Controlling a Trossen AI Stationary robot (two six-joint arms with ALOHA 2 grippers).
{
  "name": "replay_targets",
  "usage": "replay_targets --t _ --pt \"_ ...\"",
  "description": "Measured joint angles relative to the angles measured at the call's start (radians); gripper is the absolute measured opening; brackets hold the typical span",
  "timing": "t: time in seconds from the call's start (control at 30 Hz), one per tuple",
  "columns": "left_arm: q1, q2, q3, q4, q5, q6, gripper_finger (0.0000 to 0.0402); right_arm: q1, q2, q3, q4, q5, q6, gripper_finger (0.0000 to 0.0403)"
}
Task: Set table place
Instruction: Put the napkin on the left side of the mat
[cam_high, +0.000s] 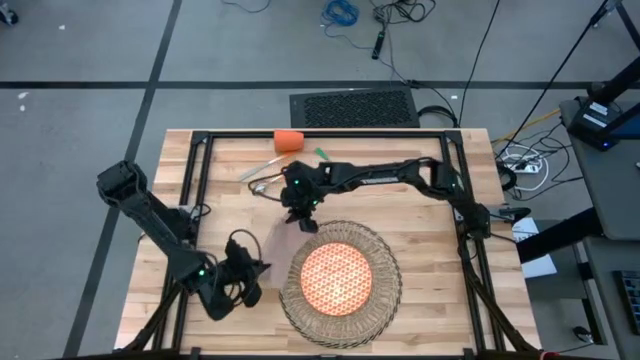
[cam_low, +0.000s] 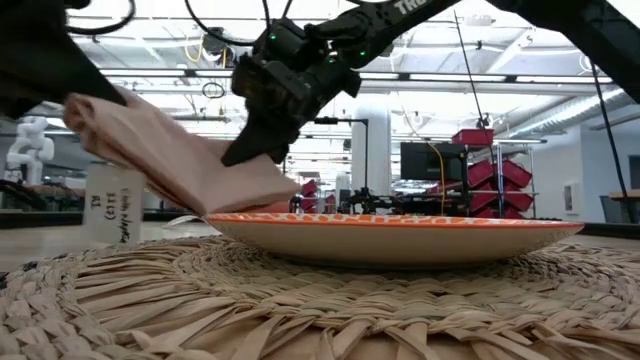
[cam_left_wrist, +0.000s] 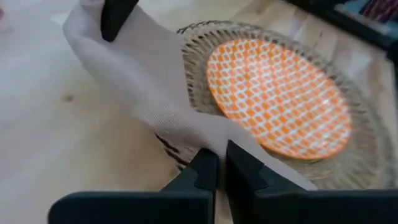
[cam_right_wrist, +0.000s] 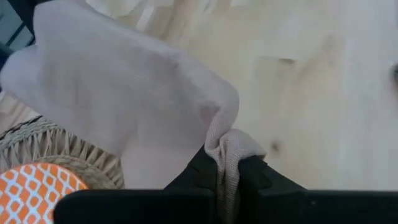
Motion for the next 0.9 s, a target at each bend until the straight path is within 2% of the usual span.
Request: replay_targets --t 0.47,0.9 --pt "-0.181 0.086 0.000 -0.024 -0.068 -0.404 0.0000 0.046 0.140 0.181 -0.051 -0.004 -0.021 0.0000" --pt "-0.254 0.186 0.035 -0.022 -0.065 -0.656 0.0000 0.046 0.316 0.426 -0.082 -0.104 -0.031 0.0000"
